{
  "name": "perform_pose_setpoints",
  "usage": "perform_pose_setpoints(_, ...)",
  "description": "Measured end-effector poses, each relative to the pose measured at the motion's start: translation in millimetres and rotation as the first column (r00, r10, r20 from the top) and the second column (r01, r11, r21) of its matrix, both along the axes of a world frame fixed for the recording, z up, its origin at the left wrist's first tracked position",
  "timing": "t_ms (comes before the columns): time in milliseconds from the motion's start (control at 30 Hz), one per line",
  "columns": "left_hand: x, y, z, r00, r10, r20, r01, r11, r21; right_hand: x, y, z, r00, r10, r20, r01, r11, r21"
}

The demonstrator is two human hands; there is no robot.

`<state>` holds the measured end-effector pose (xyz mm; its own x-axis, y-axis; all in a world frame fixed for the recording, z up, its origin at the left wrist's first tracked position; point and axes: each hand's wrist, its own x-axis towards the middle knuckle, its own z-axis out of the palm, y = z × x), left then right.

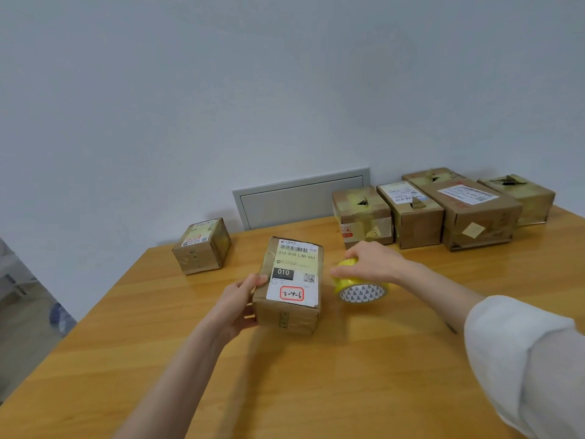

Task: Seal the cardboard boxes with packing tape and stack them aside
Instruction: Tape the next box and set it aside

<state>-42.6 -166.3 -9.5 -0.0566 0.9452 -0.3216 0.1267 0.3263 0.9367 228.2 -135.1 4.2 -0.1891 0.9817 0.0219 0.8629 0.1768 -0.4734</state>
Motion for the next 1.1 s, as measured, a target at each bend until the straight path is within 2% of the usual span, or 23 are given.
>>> perform_pose_setpoints(100,-0.6,-0.8,-4.5,0.998,-0.053,-0.017,0.053,0.998,-0.029,-8.2,-0.6,-4.3,1.0,-0.02,0.004,0.02,1.0,-0.017)
perform_pose_setpoints(167,3.3,-2.5,-2.3,0.982,-0.099,-0.161,0.104,0.994,0.02,-15.8,-0.4,-4.6,0.999,-0.033,0.014,0.033,0.999,-0.028)
perform_pose_setpoints(200,6.8,-2.2,0.3,0.946,-0.121,-0.301,0.149,0.986,0.07,-19.6,0.0,-4.3,0.999,-0.035,0.024,0.035,0.999,-0.032)
perform_pose_setpoints(233,11.6,-1.0,3.6,0.87,-0.128,-0.476,0.213,0.968,0.129,-23.1,0.6,-3.6,0.999,-0.034,0.042,0.035,0.999,-0.032)
perform_pose_setpoints(267,17.8,0.6,7.1,0.752,-0.103,-0.651,0.288,0.94,0.184,-26.2,1.2,-3.1,0.998,-0.032,0.063,0.034,0.999,-0.03)
perform_pose_setpoints(333,33.5,3.6,11.8,0.467,-0.024,-0.884,0.451,0.866,0.215,-30.2,2.4,-2.0,0.995,-0.033,0.089,0.035,0.999,-0.022)
perform_pose_setpoints(400,52.1,5.4,11.2,0.25,-0.048,-0.967,0.584,0.804,0.111,-30.7,2.9,-1.2,0.995,-0.039,0.093,0.041,0.999,-0.022)
perform_pose_setpoints(467,65.8,6.3,4.1,0.07,-0.11,-0.991,0.646,0.762,-0.038,-29.4,3.6,-0.9,0.995,-0.047,0.083,0.049,0.998,-0.029)
perform_pose_setpoints(533,69.9,8.5,-0.7,-0.025,-0.136,-0.99,0.659,0.743,-0.118,-27.6,3.8,-1.4,0.997,-0.054,0.059,0.056,0.998,-0.036)
perform_pose_setpoints(767,67.5,12.6,4.7,0.017,-0.249,-0.968,0.657,0.733,-0.177,-27.4,1.8,-3.8,0.995,-0.064,0.07,0.066,0.998,-0.022)
perform_pose_setpoints(833,66.9,13.9,13.2,0.093,-0.281,-0.955,0.651,0.743,-0.155,-26.4,0.5,-5.0,0.996,-0.062,0.065,0.063,0.998,-0.013)
perform_pose_setpoints(900,64.1,16.3,21.0,0.202,-0.245,-0.948,0.6,0.796,-0.078,-24.6,-1.4,-5.5,0.997,-0.063,0.052,0.064,0.998,-0.014)
perform_pose_setpoints(933,62.5,17.3,23.2,0.223,-0.219,-0.95,0.554,0.83,-0.062,-24.0,-2.3,-5.5,0.997,-0.063,0.049,0.064,0.998,-0.017)
perform_pose_setpoints(1033,61.9,18.1,23.1,0.186,-0.244,-0.952,0.419,0.896,-0.148,-24.0,-2.7,-6.1,0.997,-0.053,0.056,0.055,0.998,-0.023)
perform_pose_setpoints(1100,65.7,17.8,22.7,0.197,-0.248,-0.948,0.363,0.917,-0.164,-24.1,-3.6,-7.0,0.995,-0.061,0.075,0.062,0.998,-0.009)
